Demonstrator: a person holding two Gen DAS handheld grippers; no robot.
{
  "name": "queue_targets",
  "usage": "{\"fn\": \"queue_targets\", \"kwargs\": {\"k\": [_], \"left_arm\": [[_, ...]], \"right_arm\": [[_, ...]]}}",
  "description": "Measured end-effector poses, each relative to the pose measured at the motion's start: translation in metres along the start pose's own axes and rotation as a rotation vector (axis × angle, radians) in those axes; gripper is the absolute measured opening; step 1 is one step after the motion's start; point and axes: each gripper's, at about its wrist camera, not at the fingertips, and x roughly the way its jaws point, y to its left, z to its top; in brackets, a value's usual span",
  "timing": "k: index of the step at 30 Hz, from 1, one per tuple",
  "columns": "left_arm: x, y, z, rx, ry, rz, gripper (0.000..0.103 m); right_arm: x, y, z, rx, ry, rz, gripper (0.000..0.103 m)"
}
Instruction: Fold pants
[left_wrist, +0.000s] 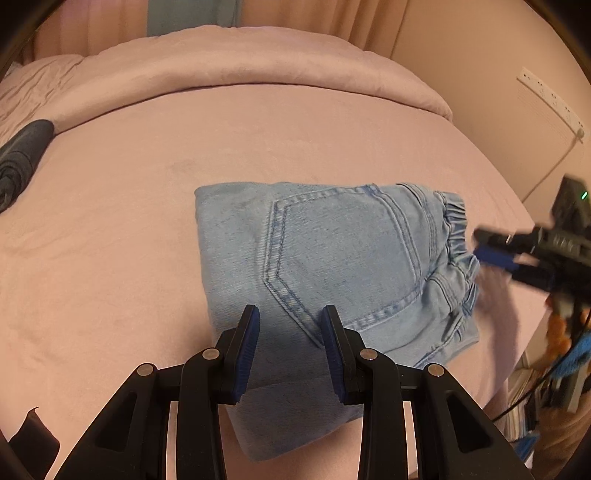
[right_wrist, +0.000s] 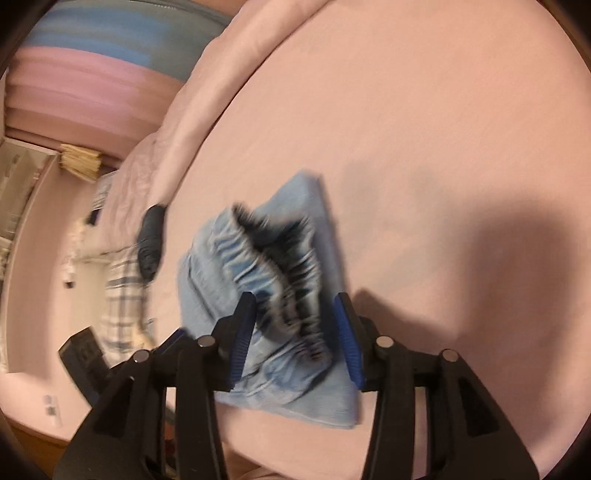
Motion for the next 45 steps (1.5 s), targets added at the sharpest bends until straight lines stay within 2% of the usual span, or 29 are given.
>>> {"fn": "queue_targets", "kwargs": {"k": [2, 5, 9, 12, 14, 16, 20, 21, 25, 28, 32, 37, 38, 40, 42, 45], "left_arm": [[-0.002, 0.0, -0.003, 0.006, 0.004, 0.01, 0.032], [-0.002, -0.003, -0.007, 0.018, 0.01, 0.018, 0.032], [0.01, -0.006, -0.013, 0.04, 0.044, 0.026, 0.032], [0.019, -0.006, -0.015, 0.055, 0.065, 0.026, 0.032], [0.02, -0.004, -0.015, 0.05, 0.068, 0.012, 0.033], [0.017, 0.001, -0.014, 0.031, 0.062, -0.008, 0.033], [-0.003, 0.013, -0.023, -0.024, 0.028, -0.065, 0.033], [-0.007, 0.018, -0.027, -0.036, 0.019, -0.076, 0.033], [-0.022, 0.039, -0.046, -0.111, -0.007, -0.117, 0.033], [-0.024, 0.053, -0.059, -0.169, -0.004, -0.163, 0.033], [-0.008, 0.06, -0.065, -0.235, 0.034, -0.199, 0.039], [-0.009, 0.072, -0.072, -0.312, 0.031, -0.277, 0.039], [-0.01, 0.074, -0.074, -0.328, 0.028, -0.295, 0.04], [-0.011, 0.077, -0.078, -0.349, 0.03, -0.316, 0.041], [-0.01, 0.076, -0.08, -0.357, 0.032, -0.339, 0.041], [-0.011, 0.075, -0.083, -0.347, 0.038, -0.362, 0.041]], "right_arm": [[-0.016, 0.014, 0.006, -0.061, -0.071, -0.033, 0.045], [-0.023, 0.045, 0.01, -0.21, -0.12, -0.005, 0.045], [-0.001, 0.082, 0.008, -0.389, -0.118, -0.025, 0.037], [0.026, 0.09, 0.006, -0.476, -0.095, -0.061, 0.034], [0.047, 0.087, 0.013, -0.48, -0.058, -0.141, 0.034], [0.056, 0.081, 0.021, -0.462, -0.033, -0.165, 0.032], [0.042, 0.079, 0.026, -0.445, -0.031, -0.154, 0.03], [0.035, 0.081, 0.024, -0.454, -0.04, -0.138, 0.035], [0.003, 0.079, 0.001, -0.521, -0.055, -0.078, 0.035], [0.007, 0.073, -0.017, -0.557, -0.008, -0.088, 0.035], [0.041, 0.057, -0.035, -0.572, 0.103, -0.199, 0.035], [0.041, 0.063, -0.027, -0.546, 0.15, -0.223, 0.036], [0.036, 0.067, -0.023, -0.546, 0.149, -0.219, 0.036], [0.027, 0.086, -0.021, -0.575, 0.119, -0.159, 0.038], [0.024, 0.103, -0.019, -0.592, 0.11, -0.092, 0.045], [0.047, 0.138, -0.012, -0.621, 0.14, 0.006, 0.049]]}}
